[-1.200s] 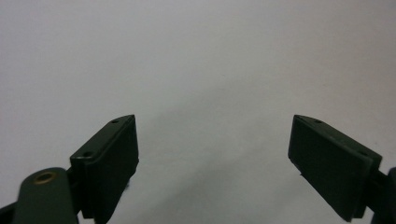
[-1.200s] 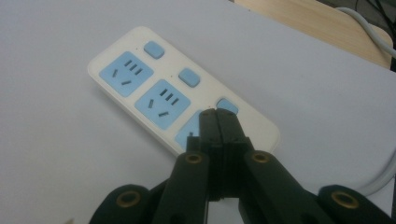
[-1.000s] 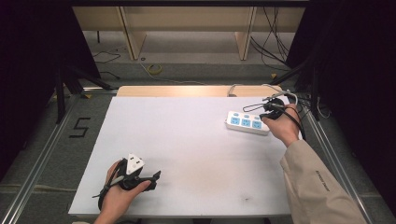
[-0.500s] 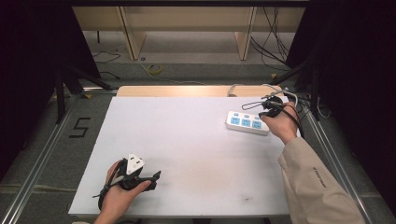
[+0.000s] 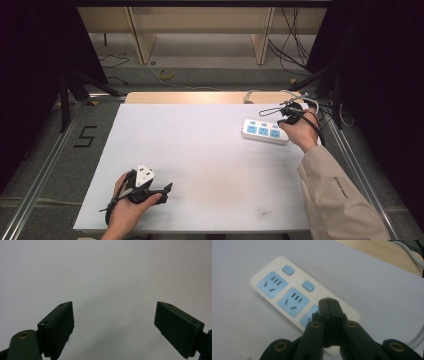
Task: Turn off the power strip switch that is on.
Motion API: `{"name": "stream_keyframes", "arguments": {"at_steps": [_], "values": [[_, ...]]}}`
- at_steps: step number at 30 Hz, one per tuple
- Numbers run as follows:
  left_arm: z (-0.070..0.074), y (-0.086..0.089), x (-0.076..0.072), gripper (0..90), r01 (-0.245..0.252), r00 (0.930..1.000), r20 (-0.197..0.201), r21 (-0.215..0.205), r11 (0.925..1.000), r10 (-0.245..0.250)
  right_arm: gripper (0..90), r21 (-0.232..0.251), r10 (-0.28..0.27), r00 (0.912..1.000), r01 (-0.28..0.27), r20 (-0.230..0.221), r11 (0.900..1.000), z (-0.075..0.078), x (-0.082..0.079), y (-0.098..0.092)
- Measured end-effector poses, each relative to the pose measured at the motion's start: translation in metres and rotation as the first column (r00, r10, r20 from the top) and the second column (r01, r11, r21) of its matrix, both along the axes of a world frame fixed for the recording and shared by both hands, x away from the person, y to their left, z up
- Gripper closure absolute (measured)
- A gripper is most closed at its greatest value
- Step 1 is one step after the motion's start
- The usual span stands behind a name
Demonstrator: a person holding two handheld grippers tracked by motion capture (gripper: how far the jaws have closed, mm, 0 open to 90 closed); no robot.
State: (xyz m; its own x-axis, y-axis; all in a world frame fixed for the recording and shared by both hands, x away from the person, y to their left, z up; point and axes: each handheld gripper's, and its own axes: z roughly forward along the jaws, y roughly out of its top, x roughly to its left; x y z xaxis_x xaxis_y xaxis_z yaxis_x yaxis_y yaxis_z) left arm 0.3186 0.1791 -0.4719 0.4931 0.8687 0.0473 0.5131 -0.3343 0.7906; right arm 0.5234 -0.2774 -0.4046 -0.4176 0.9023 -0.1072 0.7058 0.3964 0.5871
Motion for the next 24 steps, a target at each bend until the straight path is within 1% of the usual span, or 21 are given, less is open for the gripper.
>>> {"name": "stream_keyframes", "arguments": {"at_steps": [14, 15, 19, 24], "values": [[0.000, 0.000, 0.000, 15.7, 0.000, 1.0000, 0.000, 0.000, 1.0000, 0.000, 90.0, -0.006, -0.002, 1.0000, 0.002, -0.007, 1.000, 0.001, 0.008, 0.002], [0.000, 0.001, 0.000, 15.7, 0.004, 1.0000, 0.000, 0.005, 1.0000, -0.004, 90.0, -0.007, 0.000, 1.0000, 0.000, -0.006, 1.000, 0.001, 0.008, 0.002], [0.000, 0.000, 0.000, 15.7, 0.001, 1.0000, 0.001, 0.000, 1.0000, -0.001, 90.0, -0.010, 0.000, 1.0000, 0.000, -0.008, 1.000, 0.000, 0.010, 0.003], [0.000, 0.000, 0.000, 15.7, 0.005, 1.0000, -0.001, 0.005, 1.0000, -0.005, 90.0, -0.010, -0.005, 0.9999, 0.005, -0.014, 1.000, 0.000, 0.012, 0.003]]}}
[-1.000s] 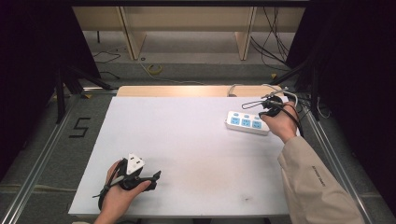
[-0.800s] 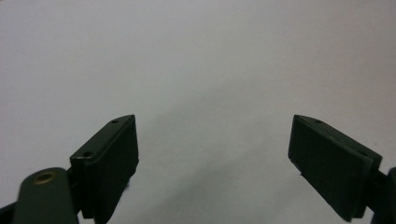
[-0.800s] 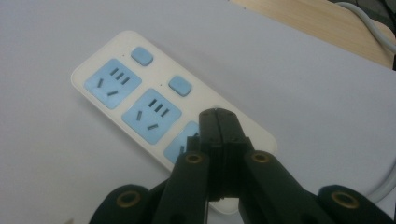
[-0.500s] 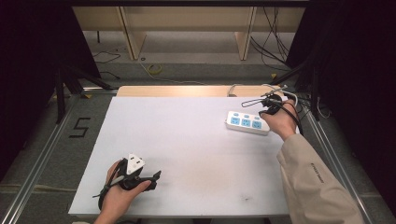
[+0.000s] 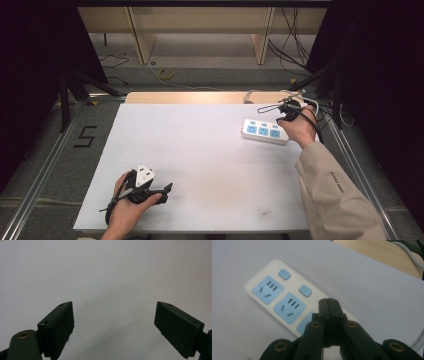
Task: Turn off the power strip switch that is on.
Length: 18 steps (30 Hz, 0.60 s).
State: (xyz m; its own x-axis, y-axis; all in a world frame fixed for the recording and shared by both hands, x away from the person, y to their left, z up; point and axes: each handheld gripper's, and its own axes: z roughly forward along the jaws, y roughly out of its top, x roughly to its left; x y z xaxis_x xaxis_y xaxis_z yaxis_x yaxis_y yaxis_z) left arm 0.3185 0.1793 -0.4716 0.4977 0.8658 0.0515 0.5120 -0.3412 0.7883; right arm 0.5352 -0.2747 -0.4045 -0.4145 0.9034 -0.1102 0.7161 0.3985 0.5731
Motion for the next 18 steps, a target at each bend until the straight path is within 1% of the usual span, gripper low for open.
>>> {"name": "stream_keyframes", "arguments": {"at_steps": [18], "values": [[0.0000, -0.0001, 0.0001, 15.7, 0.002, 1.0000, 0.001, 0.001, 1.0000, -0.002, 90.0, 0.001, -0.011, 0.9999, 0.011, -0.012, 1.000, -0.0050, 0.0050, -0.0004]]}}
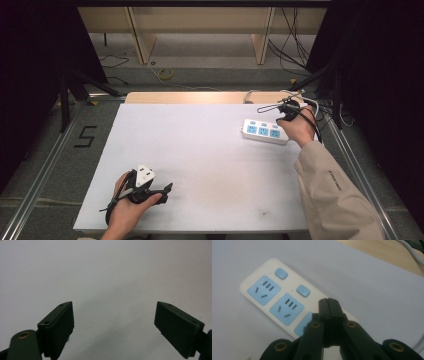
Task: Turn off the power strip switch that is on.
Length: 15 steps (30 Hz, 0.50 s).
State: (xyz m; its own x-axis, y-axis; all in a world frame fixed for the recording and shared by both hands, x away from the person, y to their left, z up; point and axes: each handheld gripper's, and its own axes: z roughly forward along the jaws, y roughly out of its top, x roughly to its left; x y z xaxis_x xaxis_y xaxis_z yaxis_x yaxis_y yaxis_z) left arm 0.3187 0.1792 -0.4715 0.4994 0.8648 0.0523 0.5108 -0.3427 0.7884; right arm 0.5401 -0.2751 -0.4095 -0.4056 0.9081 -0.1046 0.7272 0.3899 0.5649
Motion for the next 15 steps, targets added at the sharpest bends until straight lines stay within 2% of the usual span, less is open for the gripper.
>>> {"name": "stream_keyframes", "arguments": {"at_steps": [15], "values": [[0.0000, 0.0001, 0.0002, 15.7, 0.002, 1.0000, 0.000, 0.000, 1.0000, -0.002, 90.0, -0.003, -0.001, 1.0000, 0.001, -0.010, 1.000, -0.0032, 0.0055, 0.0020]]}}
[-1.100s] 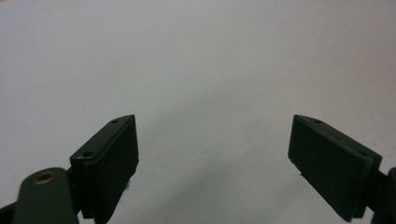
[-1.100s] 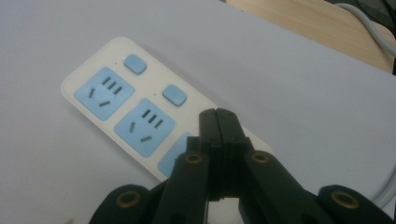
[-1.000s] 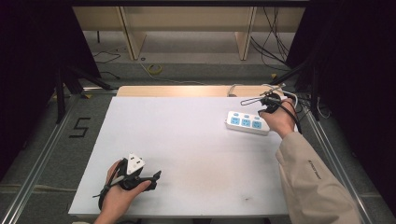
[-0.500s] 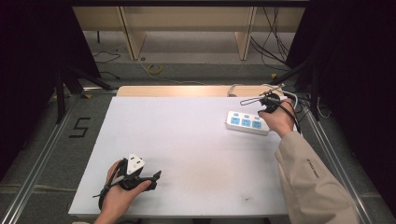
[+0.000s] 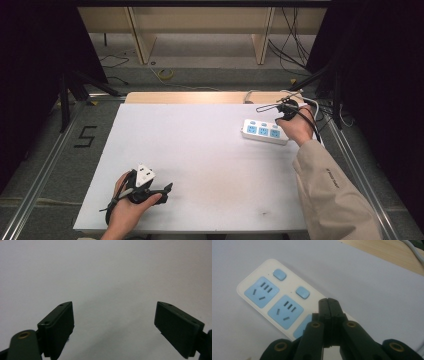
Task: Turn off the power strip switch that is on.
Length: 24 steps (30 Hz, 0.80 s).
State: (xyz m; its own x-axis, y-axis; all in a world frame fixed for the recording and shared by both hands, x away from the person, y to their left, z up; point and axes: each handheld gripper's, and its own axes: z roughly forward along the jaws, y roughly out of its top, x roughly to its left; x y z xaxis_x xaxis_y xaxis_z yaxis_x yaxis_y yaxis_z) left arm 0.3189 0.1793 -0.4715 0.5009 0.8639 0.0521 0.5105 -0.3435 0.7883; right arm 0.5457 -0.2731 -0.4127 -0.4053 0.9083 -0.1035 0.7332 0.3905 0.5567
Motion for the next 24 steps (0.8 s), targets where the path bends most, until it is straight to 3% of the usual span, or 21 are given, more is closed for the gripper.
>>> {"name": "stream_keyframes", "arguments": {"at_steps": [24], "values": [[-0.0001, 0.0000, 0.0005, 15.7, -0.004, 1.0000, 0.003, -0.008, 1.0000, 0.004, 90.0, -0.007, -0.003, 0.9998, 0.002, -0.018, 1.000, -0.0020, 0.0098, 0.0046]]}}
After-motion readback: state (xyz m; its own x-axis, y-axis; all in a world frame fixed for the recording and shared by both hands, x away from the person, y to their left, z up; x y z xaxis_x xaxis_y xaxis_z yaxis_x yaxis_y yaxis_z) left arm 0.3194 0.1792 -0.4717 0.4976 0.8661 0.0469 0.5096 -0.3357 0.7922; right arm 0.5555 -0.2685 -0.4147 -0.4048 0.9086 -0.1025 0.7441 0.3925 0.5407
